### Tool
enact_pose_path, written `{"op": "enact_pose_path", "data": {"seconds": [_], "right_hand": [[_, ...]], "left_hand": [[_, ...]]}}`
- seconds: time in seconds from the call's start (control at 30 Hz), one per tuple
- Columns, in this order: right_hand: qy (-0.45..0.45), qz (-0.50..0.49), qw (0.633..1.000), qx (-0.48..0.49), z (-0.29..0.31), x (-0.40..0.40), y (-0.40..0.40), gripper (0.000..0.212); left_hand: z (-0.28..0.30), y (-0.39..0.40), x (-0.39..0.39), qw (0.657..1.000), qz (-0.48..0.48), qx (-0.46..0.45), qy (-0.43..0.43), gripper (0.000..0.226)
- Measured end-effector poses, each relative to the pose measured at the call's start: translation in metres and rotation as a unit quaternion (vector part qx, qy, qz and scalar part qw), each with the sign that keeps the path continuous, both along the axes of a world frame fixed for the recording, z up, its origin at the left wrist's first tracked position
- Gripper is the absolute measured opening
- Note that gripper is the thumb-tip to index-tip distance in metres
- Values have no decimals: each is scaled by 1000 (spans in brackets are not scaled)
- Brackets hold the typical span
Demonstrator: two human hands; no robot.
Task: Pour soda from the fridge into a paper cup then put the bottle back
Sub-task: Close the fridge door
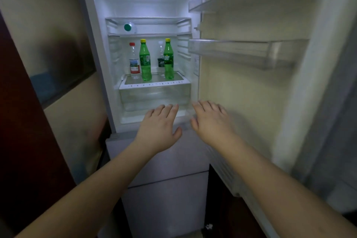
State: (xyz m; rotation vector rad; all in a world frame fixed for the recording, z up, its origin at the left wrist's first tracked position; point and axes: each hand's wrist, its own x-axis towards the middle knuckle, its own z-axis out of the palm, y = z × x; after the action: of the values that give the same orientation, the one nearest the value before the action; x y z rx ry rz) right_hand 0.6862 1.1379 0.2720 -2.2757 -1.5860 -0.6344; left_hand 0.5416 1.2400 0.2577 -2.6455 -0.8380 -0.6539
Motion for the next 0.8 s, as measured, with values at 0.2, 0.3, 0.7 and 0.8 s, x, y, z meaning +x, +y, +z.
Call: {"op": "enact_pose_path", "data": {"seconds": [0.2,0.3,0.7,0.8], "right_hand": [[17,25,999,16,-6,-2,-95,52],[10,34,999,22,-6,-2,-133,51],[3,0,1000,13,-3,-3,-237,55],[11,-28,1000,5,-1,-3,-259,54]], "left_hand": [[1,-89,18,1000,-4,-11,-7,80],[-2,-121,23,1000,-9,-10,-10,79],[-1,-206,33,995,-96,24,-4,68],[0,-225,38,991,-132,28,-2,68]]}}
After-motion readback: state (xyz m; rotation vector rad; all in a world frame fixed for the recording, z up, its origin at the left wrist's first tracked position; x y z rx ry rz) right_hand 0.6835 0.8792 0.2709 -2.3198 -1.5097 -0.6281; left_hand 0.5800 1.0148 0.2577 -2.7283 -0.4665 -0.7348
